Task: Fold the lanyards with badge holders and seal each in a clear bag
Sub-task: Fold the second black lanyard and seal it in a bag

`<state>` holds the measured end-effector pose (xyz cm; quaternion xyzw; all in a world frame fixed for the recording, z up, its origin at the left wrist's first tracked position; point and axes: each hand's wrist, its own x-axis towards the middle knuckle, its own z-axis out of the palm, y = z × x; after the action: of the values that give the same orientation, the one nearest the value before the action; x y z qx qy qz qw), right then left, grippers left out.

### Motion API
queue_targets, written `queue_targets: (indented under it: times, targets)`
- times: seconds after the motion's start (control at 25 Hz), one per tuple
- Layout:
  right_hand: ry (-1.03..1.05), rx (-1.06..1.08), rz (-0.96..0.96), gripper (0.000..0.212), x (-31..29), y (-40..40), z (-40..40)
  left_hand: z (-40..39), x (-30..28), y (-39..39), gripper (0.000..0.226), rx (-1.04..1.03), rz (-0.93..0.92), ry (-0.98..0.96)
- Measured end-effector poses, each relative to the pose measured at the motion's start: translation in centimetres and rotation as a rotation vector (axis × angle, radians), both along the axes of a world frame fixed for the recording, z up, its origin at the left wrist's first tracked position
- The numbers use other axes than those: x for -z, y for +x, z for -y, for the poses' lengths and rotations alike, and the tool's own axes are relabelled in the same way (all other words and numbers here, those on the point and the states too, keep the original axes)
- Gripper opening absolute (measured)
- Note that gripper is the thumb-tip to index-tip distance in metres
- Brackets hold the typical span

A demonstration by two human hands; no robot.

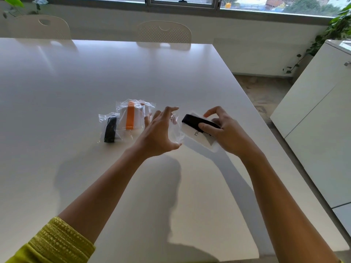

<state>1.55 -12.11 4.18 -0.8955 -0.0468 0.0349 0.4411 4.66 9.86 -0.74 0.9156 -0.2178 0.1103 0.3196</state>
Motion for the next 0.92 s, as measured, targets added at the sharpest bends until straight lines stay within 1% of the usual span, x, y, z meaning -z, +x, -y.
queue_targets:
  times: [0.12, 0.2, 0.32, 0.52, 0.6, 0.72, 0.8, 0.84, 0.92]
  targets:
    - [-0.207, -0.012, 0.115, 0.027, -1.4, -0.4, -0.6, 0.5, -0.2, -0.1, 0.099, 0.009, 0.016, -0.016]
    - [-0.256, -0.027, 0.169, 0.026, -2.2, -0.4, -0.8, 1.1, -0.3, -0.4, 0.099, 0.033, 0.033, 0.004]
    - [-0.312, -0.052, 0.200, 0.025, -3.3, -0.1, -1.4, 2.1, -0.2, -0.7, 0.099, 0.076, 0.032, 0.012]
    - [-0.454, 0.017, 0.241, 0.029, -3.4, 0.3, -3.3, 3.8, 0.0, -1.0, 0.091, 0.127, -0.027, -0.126]
    - [-0.415, 0.047, 0.248, 0.034, -3.5, 0.4, -3.6, 4.1, -0.1, -1.0, 0.090, 0.116, -0.058, -0.207]
    - [-0.235, 0.032, 0.128, 0.043, -4.0, 0.4, -3.3, 4.0, 0.0, -0.7, 0.095, 0.096, -0.115, -0.306]
    - [-0.181, 0.031, 0.085, 0.038, -4.1, 0.5, -3.2, 4.1, 0.0, -0.5, 0.096, 0.080, -0.132, -0.347]
    - [-0.176, 0.038, 0.107, 0.033, -3.9, 0.4, -3.3, 4.2, -0.1, -0.4, 0.097, 0.067, -0.135, -0.359]
    - [-0.181, 0.053, 0.209, 0.020, -3.4, 0.3, -3.4, 4.5, -0.1, -0.5, 0.096, 0.039, -0.147, -0.372]
